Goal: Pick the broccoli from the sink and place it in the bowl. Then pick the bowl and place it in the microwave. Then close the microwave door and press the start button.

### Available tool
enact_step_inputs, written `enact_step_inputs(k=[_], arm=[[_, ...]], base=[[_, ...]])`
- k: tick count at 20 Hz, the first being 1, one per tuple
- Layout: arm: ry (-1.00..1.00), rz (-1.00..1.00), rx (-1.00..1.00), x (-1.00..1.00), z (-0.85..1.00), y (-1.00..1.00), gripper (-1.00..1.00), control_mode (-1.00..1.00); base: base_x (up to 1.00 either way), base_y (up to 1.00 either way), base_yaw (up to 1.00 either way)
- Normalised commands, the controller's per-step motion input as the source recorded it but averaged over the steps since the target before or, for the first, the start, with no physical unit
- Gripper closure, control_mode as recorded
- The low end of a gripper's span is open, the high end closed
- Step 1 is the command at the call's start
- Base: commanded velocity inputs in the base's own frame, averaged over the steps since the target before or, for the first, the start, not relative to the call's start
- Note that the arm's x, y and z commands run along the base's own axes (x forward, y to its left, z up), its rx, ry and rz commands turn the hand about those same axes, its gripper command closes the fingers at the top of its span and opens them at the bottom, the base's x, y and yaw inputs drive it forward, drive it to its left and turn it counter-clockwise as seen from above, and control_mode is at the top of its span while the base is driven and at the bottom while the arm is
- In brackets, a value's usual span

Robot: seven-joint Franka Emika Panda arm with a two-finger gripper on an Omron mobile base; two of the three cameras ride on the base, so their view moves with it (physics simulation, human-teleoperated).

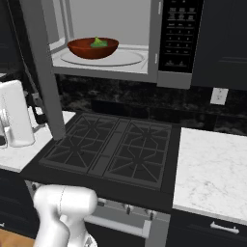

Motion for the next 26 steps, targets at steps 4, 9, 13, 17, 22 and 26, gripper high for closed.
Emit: enact_step_inputs(k=[4,9,13,17,22,26], arm=[[0.01,0.34,0.12,0.55,0.07,-0.47,-1.0,-1.0],[0.07,0.26,0.12,0.94,0.03,0.0,-1.0,-1.0],[0.07,0.21,0.1,0.89,0.03,0.0,-1.0,-1.0],[0.1,0.18,0.07,0.85,0.09,0.0,-1.0,-1.0],[0.11,0.16,0.05,0.87,0.08,0.0,-1.0,-1.0],[0.1,0.16,0.06,0.84,0.03,0.0,-1.0,-1.0]], base=[[0.0,0.0,0.0],[0.0,0.0,0.0],[0.0,0.0,0.0],[0.0,0.0,0.0],[0.0,0.0,0.0],[0.0,0.0,0.0]])
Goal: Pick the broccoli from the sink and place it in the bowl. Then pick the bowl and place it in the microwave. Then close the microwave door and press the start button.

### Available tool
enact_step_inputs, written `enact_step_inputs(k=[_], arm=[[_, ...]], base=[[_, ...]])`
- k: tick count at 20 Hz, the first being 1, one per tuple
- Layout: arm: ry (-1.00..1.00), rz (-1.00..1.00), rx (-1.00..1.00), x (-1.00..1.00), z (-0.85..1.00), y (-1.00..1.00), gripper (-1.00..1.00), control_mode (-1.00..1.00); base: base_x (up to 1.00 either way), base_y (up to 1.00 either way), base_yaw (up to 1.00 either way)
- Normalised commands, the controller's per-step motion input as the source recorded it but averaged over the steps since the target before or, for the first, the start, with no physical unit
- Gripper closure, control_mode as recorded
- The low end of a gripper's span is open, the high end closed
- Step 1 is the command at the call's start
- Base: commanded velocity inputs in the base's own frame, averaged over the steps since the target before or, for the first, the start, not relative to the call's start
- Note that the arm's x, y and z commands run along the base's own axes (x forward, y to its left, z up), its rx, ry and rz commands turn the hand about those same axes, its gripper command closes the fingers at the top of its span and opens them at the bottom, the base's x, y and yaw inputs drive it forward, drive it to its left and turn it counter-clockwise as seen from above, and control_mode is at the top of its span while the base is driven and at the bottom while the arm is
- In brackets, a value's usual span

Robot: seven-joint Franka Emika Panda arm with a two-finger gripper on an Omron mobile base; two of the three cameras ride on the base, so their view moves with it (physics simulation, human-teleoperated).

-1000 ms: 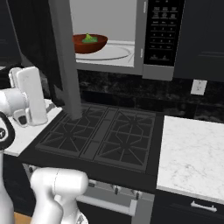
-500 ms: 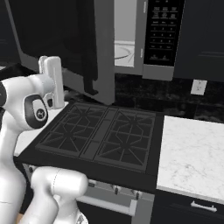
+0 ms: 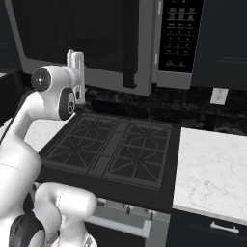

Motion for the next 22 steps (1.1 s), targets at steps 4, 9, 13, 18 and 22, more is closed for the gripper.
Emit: enact_step_inputs(k=[4,9,13,18,22], arm=[[0.07,0.16,0.06,0.74,0.01,-0.01,-1.0,-1.0],[0.05,0.16,0.05,0.67,0.0,-0.01,-1.0,-1.0],[0.04,0.15,0.04,0.52,0.0,0.0,-1.0,-1.0],[0.0,0.11,0.01,-0.21,0.0,-0.19,-1.0,-1.0],[0.0,0.03,0.01,-1.0,0.0,-0.68,-1.0,-1.0]], base=[[0.0,0.0,0.0],[0.0,0.0,0.0],[0.0,0.0,0.0],[0.0,0.0,0.0],[0.0,0.0,0.0]])
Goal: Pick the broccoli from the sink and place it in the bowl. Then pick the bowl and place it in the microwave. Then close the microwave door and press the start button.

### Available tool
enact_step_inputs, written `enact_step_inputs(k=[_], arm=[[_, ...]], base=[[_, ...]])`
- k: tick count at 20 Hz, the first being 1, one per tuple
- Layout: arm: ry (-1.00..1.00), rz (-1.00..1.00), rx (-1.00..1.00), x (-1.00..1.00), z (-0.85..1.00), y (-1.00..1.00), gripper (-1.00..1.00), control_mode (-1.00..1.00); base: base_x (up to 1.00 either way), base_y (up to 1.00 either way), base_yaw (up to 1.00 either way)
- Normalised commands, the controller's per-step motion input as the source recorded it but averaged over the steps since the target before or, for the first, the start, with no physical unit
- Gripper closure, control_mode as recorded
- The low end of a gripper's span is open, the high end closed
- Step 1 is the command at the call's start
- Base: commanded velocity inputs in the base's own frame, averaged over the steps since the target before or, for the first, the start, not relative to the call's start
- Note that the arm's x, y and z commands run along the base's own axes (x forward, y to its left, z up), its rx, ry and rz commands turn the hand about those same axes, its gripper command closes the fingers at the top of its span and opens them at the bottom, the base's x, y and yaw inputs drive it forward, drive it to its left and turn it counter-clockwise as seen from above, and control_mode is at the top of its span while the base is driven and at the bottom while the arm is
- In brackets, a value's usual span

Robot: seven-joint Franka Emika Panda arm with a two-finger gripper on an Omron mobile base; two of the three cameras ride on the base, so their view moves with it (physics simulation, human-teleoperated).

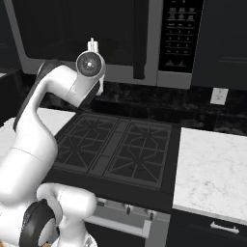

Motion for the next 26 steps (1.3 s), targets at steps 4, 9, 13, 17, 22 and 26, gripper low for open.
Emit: enact_step_inputs(k=[4,9,13,17,22,26], arm=[[0.0,0.0,0.04,-1.0,0.0,-0.89,-1.0,-1.0],[0.0,0.0,0.03,-0.79,0.0,-0.98,-1.0,-1.0],[0.0,0.0,0.01,-0.28,0.0,-1.0,-1.0,-1.0],[0.0,0.0,0.01,-0.01,0.1,-1.0,-1.0,-1.0],[0.0,0.0,0.01,0.01,0.06,-0.94,-1.0,-1.0],[0.0,0.0,0.01,0.38,0.0,-0.47,-1.0,-1.0]], base=[[0.0,0.0,0.0],[0.0,0.0,0.0],[0.0,0.0,0.0],[0.0,0.0,0.0],[0.0,0.0,0.0],[0.0,0.0,0.0]])
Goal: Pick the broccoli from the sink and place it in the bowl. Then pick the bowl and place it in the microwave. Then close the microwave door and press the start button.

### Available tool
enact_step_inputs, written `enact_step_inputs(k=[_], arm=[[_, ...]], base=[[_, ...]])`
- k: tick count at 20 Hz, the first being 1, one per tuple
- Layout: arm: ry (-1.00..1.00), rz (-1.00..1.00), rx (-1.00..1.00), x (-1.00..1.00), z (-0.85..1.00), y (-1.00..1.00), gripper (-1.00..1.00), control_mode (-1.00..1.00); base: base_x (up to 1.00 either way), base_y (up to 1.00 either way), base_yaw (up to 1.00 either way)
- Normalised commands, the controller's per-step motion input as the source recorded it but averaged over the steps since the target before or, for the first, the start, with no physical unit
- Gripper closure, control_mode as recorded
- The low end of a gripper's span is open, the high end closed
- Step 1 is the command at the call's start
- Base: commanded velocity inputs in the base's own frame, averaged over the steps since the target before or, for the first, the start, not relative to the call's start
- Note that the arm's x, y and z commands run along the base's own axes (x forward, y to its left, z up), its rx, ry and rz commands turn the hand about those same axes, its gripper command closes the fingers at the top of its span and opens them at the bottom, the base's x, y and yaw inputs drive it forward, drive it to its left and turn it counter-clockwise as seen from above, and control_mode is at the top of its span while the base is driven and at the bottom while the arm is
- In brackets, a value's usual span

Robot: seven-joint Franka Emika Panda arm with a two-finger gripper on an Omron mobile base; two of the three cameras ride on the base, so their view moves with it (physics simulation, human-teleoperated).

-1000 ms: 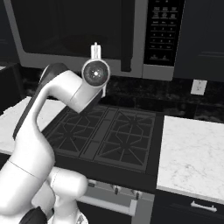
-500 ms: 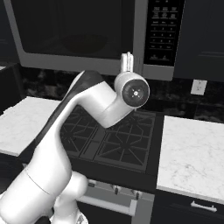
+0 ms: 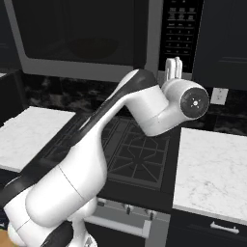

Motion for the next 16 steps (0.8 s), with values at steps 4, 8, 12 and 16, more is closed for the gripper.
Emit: enact_step_inputs(k=[4,8,12,16], arm=[[0.0,0.03,0.05,0.56,0.0,-0.12,-1.0,-1.0],[0.0,0.01,0.05,0.43,0.0,-0.1,-1.0,-1.0],[-0.01,0.0,0.03,0.31,0.0,-0.11,-1.0,-1.0],[-0.01,0.0,0.02,0.31,0.0,-0.14,-1.0,-1.0]], base=[[0.0,0.0,0.0],[0.0,0.0,0.0],[0.0,0.0,0.0],[0.0,0.0,0.0]])
